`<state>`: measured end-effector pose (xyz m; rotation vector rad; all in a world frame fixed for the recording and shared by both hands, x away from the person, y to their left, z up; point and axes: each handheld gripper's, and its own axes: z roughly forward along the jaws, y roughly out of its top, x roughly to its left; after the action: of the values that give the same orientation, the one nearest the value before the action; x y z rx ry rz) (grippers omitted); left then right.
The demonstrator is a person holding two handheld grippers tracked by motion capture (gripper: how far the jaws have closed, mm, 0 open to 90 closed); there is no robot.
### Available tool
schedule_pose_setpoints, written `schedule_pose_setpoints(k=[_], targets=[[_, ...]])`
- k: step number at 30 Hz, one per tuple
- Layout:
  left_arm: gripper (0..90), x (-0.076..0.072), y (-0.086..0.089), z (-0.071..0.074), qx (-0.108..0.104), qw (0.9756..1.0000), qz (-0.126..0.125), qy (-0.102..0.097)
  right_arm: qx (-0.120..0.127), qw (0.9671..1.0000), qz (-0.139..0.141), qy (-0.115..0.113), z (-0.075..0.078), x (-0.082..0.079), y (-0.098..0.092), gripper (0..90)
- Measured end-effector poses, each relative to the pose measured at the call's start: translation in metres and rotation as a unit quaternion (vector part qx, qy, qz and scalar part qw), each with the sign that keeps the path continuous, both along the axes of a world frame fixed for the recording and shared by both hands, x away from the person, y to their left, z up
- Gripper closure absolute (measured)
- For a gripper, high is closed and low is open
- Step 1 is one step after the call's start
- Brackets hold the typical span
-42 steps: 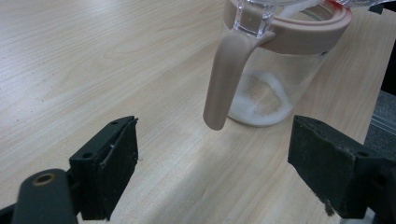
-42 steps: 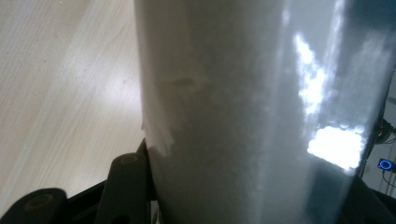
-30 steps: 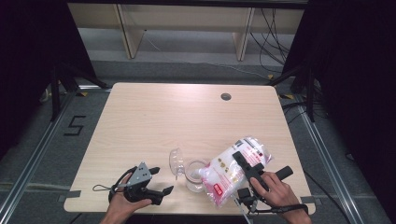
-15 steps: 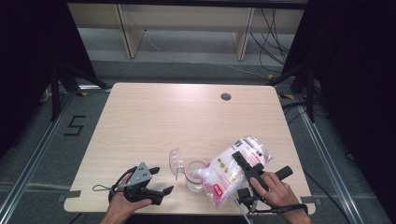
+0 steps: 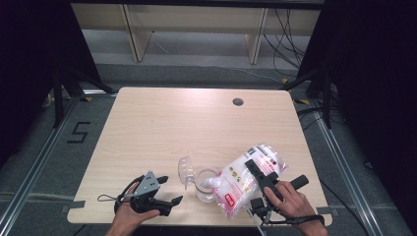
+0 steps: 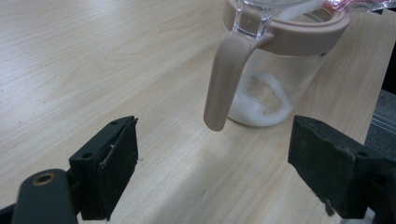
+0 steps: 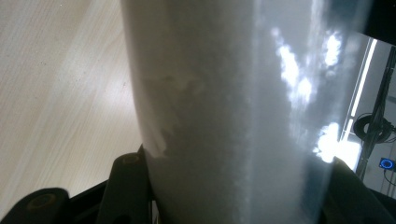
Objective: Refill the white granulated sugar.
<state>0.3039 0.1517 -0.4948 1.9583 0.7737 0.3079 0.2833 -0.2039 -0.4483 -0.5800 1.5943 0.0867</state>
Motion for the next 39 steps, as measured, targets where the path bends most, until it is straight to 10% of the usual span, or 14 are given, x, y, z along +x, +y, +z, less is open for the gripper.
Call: schedule_pose_setpoints(k=[39], targets=[[15.6, -0.0006, -0.0003, 0.0006, 0.0, 1.0, -0.001, 0.001, 0.0, 1.0, 0.001, -0.009, 0.0001, -0.0011, 0.0005, 53.6]])
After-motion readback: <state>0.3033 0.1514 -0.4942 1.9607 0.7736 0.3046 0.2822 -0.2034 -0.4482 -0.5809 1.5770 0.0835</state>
